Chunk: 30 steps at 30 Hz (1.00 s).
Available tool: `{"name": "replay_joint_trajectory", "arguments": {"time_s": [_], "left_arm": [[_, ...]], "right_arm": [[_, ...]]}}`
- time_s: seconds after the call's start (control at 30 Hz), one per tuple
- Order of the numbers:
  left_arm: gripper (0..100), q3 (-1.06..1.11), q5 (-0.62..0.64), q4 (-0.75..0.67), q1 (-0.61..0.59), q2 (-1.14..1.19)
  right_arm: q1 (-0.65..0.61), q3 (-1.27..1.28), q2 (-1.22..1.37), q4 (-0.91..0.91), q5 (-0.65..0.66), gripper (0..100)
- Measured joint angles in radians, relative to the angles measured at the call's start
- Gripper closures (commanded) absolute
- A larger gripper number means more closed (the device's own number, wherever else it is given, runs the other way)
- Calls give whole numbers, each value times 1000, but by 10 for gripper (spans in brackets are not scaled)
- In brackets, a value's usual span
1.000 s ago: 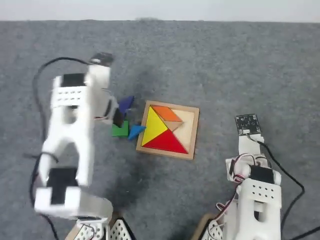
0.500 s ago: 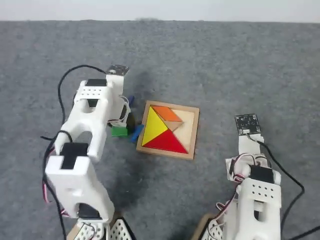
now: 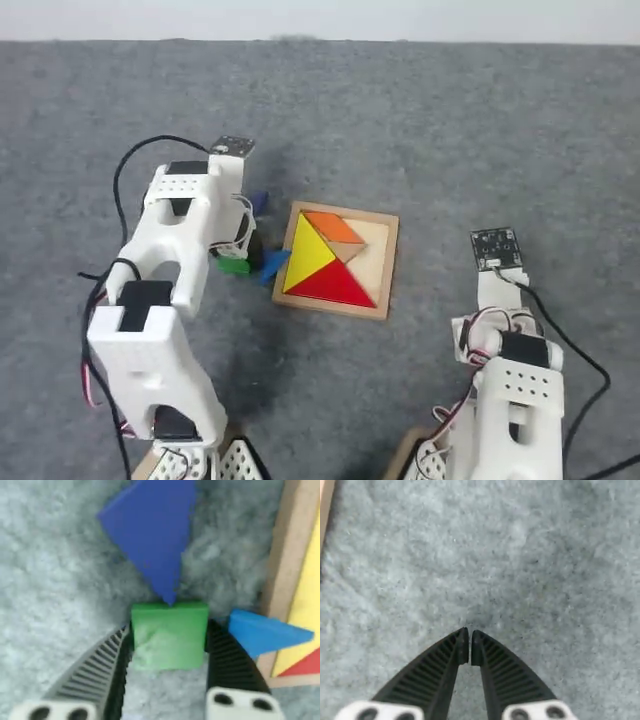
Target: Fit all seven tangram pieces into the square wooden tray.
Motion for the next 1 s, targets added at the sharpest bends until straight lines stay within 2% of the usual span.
{"name": "replay_joint_trajectory", "arguments": {"time_s": [0.2,0.33,0.6,0.77,1.0], "left_arm": [[885,3,-23,8,2,-41],[885,9,-23,74,43,-166],[885,9,-32,144,313,-374],[884,11,-61,74,499,-350],[880,11,-63,-26,632,-210]], "right_arm": [[0,0,0,0,0,971],[0,0,0,0,0,971],[0,0,0,0,0,971],[0,0,0,0,0,971],[0,0,0,0,0,971]]}}
